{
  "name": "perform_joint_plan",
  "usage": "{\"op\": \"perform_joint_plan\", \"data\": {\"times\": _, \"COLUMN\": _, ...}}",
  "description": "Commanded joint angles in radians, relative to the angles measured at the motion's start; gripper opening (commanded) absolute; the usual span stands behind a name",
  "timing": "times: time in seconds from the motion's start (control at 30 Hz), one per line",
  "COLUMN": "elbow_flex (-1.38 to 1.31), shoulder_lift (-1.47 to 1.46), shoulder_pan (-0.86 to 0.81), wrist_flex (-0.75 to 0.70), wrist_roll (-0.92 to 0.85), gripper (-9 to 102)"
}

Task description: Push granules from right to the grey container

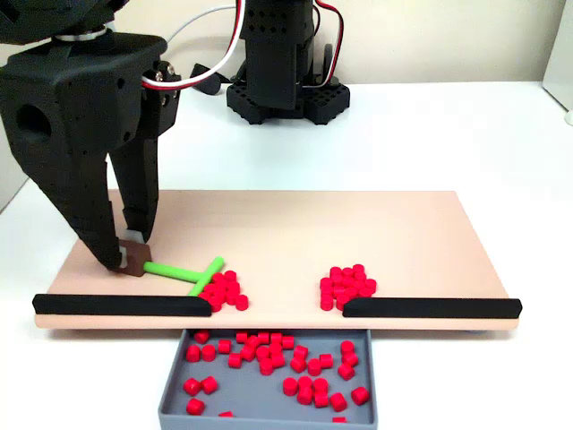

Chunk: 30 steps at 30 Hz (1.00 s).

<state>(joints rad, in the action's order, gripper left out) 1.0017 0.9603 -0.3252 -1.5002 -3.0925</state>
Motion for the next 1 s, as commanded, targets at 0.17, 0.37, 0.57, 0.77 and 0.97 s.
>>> {"op": "perform_joint_plan", "data": {"times": 0.17, "elbow_flex": 0.017, "shoulder_lift": 0.052, "shoulder_pan": 0.015, "wrist_flex": -0.002, "wrist_roll": 0.023, "gripper": 0}}
{"op": "perform_joint_plan", "data": {"times": 0.37, "elbow_flex": 0.018, "shoulder_lift": 0.054, "shoulder_pan": 0.018, "wrist_flex": -0.002, "wrist_roll": 0.043, "gripper": 0}}
{"op": "perform_joint_plan", "data": {"times": 0.57, "elbow_flex": 0.018, "shoulder_lift": 0.055, "shoulder_pan": 0.020, "wrist_flex": -0.002, "wrist_roll": 0.051, "gripper": 0}}
{"op": "perform_joint_plan", "data": {"times": 0.77, "elbow_flex": 0.026, "shoulder_lift": 0.061, "shoulder_pan": 0.021, "wrist_flex": -0.002, "wrist_roll": 0.055, "gripper": 0}}
{"op": "perform_joint_plan", "data": {"times": 0.97, "elbow_flex": 0.034, "shoulder_lift": 0.067, "shoulder_pan": 0.023, "wrist_flex": -0.002, "wrist_roll": 0.058, "gripper": 0}}
